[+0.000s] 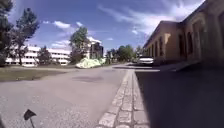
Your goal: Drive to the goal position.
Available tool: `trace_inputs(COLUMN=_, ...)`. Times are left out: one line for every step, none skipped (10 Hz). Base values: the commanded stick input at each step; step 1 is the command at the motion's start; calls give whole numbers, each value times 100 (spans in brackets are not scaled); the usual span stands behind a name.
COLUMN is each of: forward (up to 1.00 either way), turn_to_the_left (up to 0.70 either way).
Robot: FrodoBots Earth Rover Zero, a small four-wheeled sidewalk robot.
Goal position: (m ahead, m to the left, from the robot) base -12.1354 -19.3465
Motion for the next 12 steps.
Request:
trace_inputs(forward=-23, turn_to_the_left=-33)
trace_inputs(forward=-83, turn_to_the_left=-38)
trace_inputs(forward=-100, turn_to_the_left=-13)
trace_inputs(forward=-100, turn_to_the_left=1)
trace_inputs(forward=-100, turn_to_the_left=1)
trace_inputs(forward=-100, turn_to_the_left=1)
trace_inputs(forward=-100, turn_to_the_left=1)
trace_inputs(forward=-100, turn_to_the_left=1)
trace_inputs(forward=-100, turn_to_the_left=1)
trace_inputs(forward=-100, turn_to_the_left=1)
trace_inputs(forward=-100, turn_to_the_left=24)
trace_inputs(forward=-100, turn_to_the_left=41)
